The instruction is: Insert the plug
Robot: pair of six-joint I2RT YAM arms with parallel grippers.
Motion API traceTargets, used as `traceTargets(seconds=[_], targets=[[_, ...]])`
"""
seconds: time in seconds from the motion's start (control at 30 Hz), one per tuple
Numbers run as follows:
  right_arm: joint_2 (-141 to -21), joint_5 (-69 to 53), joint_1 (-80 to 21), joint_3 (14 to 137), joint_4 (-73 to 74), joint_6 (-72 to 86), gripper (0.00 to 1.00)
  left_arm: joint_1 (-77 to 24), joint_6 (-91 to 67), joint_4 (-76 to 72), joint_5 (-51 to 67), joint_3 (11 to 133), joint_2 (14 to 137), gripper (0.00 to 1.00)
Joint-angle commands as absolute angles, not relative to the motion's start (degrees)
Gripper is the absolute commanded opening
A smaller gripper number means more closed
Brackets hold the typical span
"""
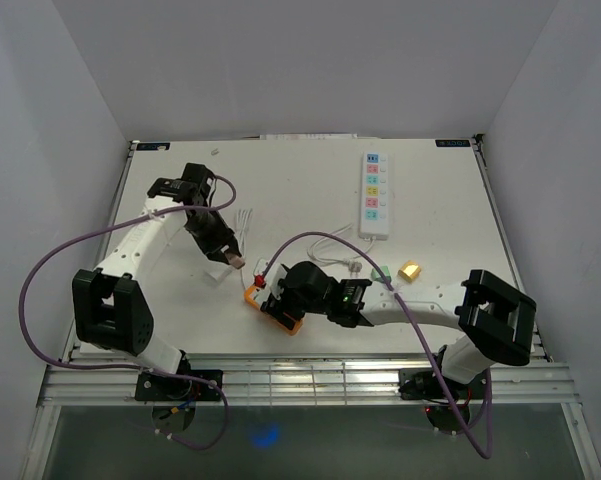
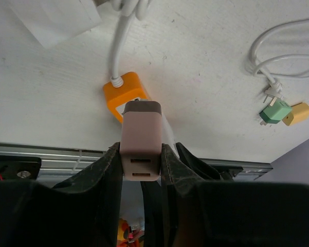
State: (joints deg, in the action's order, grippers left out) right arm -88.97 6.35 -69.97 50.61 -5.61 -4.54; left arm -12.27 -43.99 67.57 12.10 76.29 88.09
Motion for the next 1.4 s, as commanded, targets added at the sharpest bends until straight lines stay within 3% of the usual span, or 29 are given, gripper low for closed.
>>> traceTargets(seconds=[0.0, 0.37, 0.87, 1.37], targets=[[-86.75, -2.98, -69.87, 48.35, -9.92, -11.16, 0.52, -13.97, -49.91, 68.55, 13.89, 76.29, 83.85, 0.0], [-87.01, -2.73, -68.47, 44.3, -15.2, -11.43, 0.53, -17.67, -56.59, 73.21, 12.75, 77.17, 85.78, 0.0], [-90.08, 6.67, -68.38, 45.61, -18.63, -7.91, 0.47, -17.84, -64.24, 74.79, 12.39, 72.86, 81.65, 0.0], [-93.25, 6.33, -68.38, 47.2, -20.92, -8.96, 0.5, -18.02, -67.5, 75.67, 10.9, 72.51, 82.44, 0.0]])
